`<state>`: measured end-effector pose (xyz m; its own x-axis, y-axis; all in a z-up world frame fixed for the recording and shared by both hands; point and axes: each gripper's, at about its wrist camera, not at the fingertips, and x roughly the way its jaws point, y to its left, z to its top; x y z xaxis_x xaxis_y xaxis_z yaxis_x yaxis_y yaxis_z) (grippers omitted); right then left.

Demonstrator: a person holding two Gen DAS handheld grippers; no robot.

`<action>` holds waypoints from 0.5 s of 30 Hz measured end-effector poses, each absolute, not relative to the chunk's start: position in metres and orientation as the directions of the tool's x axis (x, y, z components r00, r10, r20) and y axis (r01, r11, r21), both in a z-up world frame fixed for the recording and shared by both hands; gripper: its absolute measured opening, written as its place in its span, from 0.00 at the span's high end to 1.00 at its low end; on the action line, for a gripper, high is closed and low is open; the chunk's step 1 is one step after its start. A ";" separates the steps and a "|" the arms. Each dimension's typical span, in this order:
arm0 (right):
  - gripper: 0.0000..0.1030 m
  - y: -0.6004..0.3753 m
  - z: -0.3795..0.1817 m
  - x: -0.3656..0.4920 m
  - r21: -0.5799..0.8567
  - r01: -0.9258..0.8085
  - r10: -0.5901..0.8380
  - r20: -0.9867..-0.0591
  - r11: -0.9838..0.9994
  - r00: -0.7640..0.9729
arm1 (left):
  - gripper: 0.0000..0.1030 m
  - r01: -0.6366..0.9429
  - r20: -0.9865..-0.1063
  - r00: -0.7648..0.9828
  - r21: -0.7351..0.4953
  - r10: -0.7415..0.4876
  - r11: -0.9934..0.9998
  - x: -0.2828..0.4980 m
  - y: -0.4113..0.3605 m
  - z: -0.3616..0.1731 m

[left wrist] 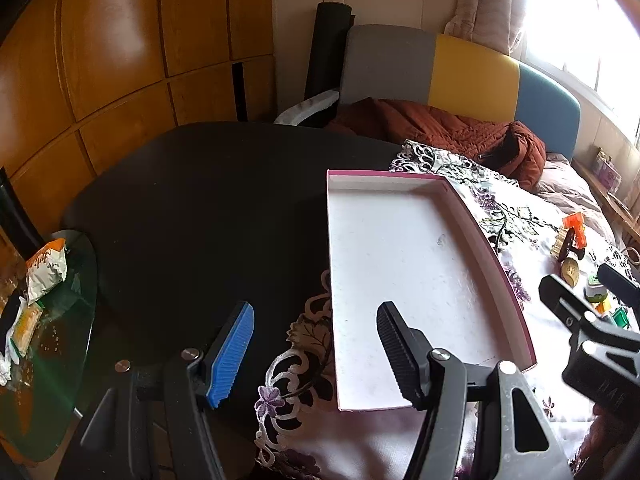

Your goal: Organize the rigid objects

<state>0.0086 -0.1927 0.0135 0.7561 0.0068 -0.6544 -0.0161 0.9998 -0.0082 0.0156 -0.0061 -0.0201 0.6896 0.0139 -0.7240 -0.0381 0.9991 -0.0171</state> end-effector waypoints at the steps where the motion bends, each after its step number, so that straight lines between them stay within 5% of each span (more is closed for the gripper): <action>1: 0.00 -0.195 0.014 0.009 -0.010 -0.017 0.006 -0.655 1.000 0.756 | 0.37 -0.035 -0.725 0.689 -0.017 0.012 0.999 0.015 -0.006 -0.020; 15: 0.00 -0.257 0.028 0.015 -0.021 0.056 -0.057 -0.640 0.998 0.766 | 0.37 0.042 -0.730 0.680 -0.053 -0.068 0.998 0.016 -0.019 -0.015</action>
<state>0.0154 -0.2574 0.0283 0.7663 -0.0569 -0.6400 0.0563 0.9982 -0.0213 0.0161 -0.0194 -0.0154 0.6801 -0.0679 -0.7300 0.0422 0.9977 -0.0535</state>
